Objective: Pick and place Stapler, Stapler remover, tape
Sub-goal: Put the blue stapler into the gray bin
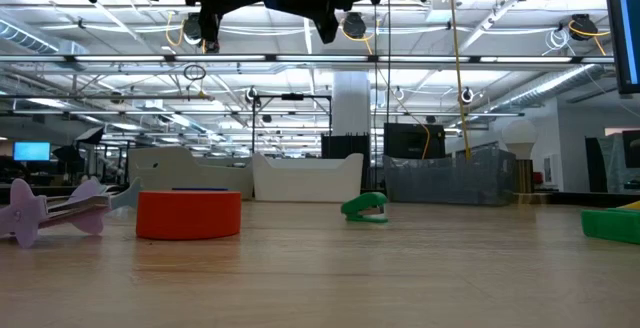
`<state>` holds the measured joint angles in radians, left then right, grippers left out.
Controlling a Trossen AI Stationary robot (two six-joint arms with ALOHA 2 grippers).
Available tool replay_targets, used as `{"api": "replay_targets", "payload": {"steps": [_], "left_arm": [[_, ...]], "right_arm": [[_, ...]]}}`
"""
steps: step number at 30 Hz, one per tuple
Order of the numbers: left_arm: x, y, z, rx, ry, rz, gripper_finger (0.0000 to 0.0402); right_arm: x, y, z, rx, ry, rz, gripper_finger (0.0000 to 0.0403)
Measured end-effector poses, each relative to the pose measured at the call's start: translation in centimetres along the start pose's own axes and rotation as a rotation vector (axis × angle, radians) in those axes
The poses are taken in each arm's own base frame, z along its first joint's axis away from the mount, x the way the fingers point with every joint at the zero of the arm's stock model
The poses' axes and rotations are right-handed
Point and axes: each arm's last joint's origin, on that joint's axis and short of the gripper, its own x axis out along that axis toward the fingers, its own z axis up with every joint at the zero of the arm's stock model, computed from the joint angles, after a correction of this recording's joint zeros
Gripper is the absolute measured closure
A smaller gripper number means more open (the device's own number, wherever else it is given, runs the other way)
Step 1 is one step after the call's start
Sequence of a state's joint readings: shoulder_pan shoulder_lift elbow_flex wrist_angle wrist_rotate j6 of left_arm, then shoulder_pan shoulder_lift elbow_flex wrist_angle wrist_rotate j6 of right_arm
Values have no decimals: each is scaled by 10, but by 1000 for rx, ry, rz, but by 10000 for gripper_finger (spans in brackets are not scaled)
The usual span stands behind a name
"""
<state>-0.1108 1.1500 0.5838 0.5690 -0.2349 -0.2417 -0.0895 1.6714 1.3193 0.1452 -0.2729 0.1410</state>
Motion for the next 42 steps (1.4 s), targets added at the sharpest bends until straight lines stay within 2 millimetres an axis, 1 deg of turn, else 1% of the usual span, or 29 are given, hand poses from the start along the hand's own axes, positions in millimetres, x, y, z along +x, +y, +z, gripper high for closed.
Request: {"api": "replay_targets", "payload": {"steps": [4, 9, 12, 15, 17, 21, 24, 27, 32, 36, 39, 41, 42], "left_arm": [[0, 0, 0, 0, -2, 2, 321], [-5, 1, 2, 15, 22, 13, 332], [-11, 2, 5, 40, 31, 39, 332], [-18, 5, 8, 53, 52, 90, 331], [-24, 7, 10, 73, 70, 132, 323], [-36, 14, 10, 137, 125, 254, 319], [-42, 22, 7, 193, 181, 346, 327], [-45, 35, 4, 228, 245, 440, 331], [-46, 60, 3, 221, 309, 550, 316], [-47, 78, 7, 185, 319, 569, 317], [-49, 90, 8, 174, 343, 589, 328], [-52, 98, 6, 160, 381, 613, 332], [-54, 102, 4, 150, 405, 631, 331]], "right_arm": [[0, 0, 0, 1, 3, -5, 321], [0, -1, -3, 12, 40, -16, 302], [-1, -2, -6, 20, 66, -25, 290], [-1, -3, -9, 31, 98, -32, 278], [-1, -3, -13, 42, 143, -37, 269], [-3, -4, -23, 46, 237, -44, 254], [-5, -4, -29, 61, 302, -52, 251], [-6, -5, -32, 70, 337, -58, 253], [-9, -9, -32, 80, 345, -72, 264], [-21, -15, -23, 85, 322, -95, 269], [-38, -15, -14, 77, 313, -109, 270], [-50, -14, -6, 48, 268, -113, 270], [-57, -13, -5, 36, 259, -115, 269]]}}
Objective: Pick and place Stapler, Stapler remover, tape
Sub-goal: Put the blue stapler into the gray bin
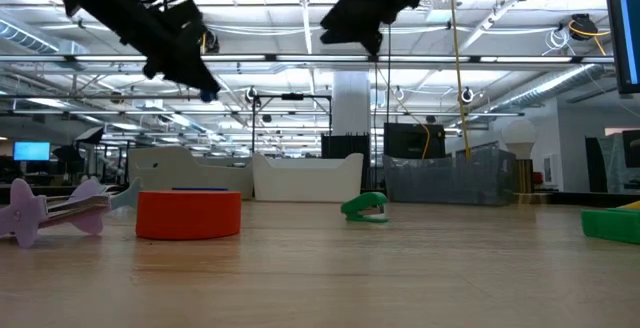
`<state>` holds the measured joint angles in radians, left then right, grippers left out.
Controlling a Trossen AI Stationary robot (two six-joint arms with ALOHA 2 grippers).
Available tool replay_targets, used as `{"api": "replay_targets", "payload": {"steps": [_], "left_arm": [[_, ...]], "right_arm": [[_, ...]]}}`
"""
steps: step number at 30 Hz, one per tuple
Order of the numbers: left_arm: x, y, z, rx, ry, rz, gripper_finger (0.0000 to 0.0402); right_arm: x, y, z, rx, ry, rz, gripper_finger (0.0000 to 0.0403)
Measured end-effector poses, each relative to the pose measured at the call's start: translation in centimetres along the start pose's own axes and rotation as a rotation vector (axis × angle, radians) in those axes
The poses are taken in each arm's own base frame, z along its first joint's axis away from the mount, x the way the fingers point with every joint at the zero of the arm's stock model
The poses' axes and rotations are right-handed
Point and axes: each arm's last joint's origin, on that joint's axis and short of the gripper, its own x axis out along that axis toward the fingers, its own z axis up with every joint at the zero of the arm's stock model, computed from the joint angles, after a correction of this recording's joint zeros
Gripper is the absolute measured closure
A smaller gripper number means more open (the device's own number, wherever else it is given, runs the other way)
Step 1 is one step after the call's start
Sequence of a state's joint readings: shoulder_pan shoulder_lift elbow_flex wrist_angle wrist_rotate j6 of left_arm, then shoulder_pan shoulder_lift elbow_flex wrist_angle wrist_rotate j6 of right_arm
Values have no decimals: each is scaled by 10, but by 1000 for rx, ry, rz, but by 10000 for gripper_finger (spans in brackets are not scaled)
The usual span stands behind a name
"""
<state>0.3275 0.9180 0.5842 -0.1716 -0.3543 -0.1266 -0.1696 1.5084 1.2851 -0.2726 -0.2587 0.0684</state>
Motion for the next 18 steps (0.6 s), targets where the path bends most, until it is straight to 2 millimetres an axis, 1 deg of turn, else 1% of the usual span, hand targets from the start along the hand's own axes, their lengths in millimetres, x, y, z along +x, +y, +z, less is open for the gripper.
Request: {"api": "replay_targets", "payload": {"steps": [3, 5, 9, 13, 16, 18], "left_arm": [[3, 10, -8, -28, 91, 41, 320], [4, 15, -14, -42, 162, 58, 311], [6, 22, -21, -51, 230, 84, 315], [9, 28, -23, -66, 254, 95, 331], [11, 31, -29, -64, 315, 120, 330], [14, 33, -33, -67, 353, 135, 319]], "right_arm": [[-17, 0, -9, -11, -20, -11, 268], [-29, 0, -19, -8, -30, -16, 270], [-52, 4, -38, 3, -84, -18, 272], [-72, 9, -54, 14, -195, -6, 272], [-87, 12, -65, 26, -288, 6, 273], [-94, 14, -74, 38, -340, 16, 273]]}}
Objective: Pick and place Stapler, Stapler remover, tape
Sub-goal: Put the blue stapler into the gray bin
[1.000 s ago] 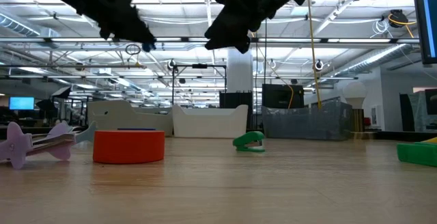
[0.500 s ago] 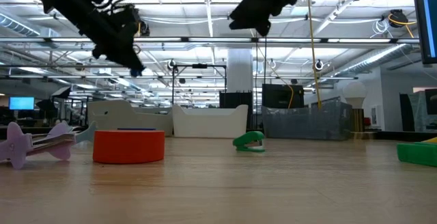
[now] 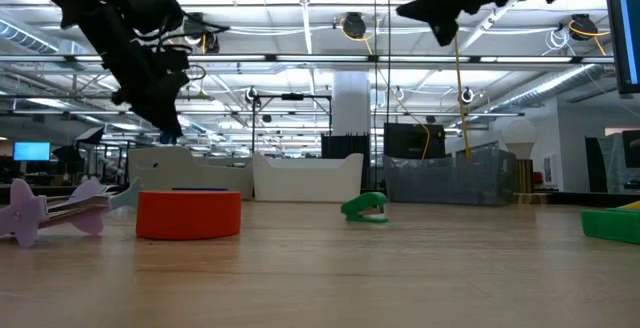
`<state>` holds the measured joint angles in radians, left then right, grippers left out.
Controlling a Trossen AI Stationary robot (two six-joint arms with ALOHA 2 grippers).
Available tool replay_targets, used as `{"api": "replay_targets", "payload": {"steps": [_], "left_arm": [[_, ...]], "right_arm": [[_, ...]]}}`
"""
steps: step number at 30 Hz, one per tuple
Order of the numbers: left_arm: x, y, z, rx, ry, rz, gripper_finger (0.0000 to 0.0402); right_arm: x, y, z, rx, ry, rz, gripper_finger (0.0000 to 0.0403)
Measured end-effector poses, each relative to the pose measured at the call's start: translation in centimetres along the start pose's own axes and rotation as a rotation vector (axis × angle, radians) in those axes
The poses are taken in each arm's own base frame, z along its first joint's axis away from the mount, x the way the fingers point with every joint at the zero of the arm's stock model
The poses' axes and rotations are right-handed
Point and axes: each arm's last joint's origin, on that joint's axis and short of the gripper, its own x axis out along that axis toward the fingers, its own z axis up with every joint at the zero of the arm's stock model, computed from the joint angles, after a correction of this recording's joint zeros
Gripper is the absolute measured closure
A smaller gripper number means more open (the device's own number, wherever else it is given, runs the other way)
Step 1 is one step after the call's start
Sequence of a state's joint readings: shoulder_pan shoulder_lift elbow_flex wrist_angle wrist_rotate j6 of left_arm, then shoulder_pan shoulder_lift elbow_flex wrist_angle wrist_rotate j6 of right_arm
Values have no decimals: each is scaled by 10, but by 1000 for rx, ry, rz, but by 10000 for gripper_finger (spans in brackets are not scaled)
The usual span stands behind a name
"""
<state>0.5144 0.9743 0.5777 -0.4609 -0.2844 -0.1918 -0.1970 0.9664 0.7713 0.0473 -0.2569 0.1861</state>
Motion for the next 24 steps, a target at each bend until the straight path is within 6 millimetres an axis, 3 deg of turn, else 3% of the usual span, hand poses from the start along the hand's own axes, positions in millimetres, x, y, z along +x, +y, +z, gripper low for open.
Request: {"api": "replay_targets", "payload": {"steps": [4, 9, 13, 24], "left_arm": [[10, 2, -5, -6, 86, 7, 306], [22, 1, -6, 3, 130, 20, 321], [28, 0, -8, 12, 158, 26, 329], [30, -1, -8, 6, 169, 30, 289]], "right_arm": [[-16, 3, -9, 23, -98, 22, 273], [-26, 3, -19, 60, -162, 41, 273], [-29, 3, -23, 88, -169, 46, 273], [-29, 3, -24, 96, -169, 47, 273]]}}
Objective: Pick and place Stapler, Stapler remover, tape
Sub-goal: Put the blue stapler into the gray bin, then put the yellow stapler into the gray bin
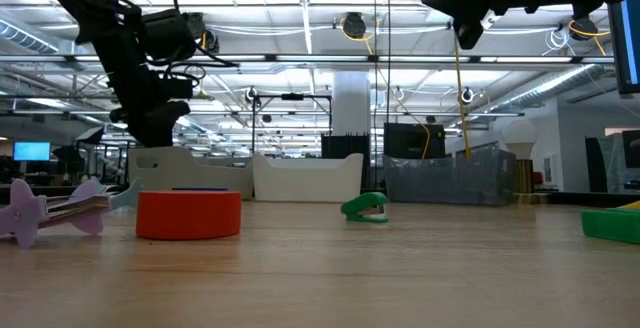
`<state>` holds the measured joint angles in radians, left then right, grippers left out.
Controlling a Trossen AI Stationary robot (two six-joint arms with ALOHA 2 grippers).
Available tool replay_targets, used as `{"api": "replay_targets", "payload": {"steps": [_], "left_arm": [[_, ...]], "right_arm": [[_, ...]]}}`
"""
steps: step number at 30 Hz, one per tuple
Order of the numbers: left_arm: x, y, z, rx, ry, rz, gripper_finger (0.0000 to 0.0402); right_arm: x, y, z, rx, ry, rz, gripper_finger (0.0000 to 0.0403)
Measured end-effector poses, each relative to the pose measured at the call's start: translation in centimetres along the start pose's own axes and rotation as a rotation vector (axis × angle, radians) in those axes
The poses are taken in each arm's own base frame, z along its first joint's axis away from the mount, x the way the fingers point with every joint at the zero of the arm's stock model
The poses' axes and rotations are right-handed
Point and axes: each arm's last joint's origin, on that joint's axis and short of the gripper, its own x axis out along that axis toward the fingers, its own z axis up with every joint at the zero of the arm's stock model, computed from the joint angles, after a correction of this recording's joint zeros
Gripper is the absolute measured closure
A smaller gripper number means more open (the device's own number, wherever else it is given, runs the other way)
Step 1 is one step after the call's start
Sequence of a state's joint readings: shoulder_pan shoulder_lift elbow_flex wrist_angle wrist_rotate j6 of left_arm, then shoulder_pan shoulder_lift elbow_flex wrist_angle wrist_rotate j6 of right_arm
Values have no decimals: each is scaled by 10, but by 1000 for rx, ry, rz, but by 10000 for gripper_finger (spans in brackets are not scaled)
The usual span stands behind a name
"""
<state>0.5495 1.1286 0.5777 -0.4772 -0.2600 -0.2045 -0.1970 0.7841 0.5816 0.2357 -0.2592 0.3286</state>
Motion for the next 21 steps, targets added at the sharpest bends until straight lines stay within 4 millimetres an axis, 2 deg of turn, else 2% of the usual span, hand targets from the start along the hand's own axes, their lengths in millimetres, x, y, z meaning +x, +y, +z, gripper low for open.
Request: {"api": "replay_targets", "payload": {"steps": [6, 9, 17, 21], "left_arm": [[0, 0, 0, -2, -5, 1, 287], [-6, 0, 7, -15, -32, -16, 287], [-50, -2, 49, -117, -209, -238, 286], [-69, -4, 59, -163, -272, -341, 286]], "right_arm": [[0, 0, 0, 0, 0, 0, 273], [0, 0, 0, 0, 0, 0, 273], [0, 0, 0, 0, 0, 0, 273], [0, 0, 0, 0, -1, 1, 273]]}}
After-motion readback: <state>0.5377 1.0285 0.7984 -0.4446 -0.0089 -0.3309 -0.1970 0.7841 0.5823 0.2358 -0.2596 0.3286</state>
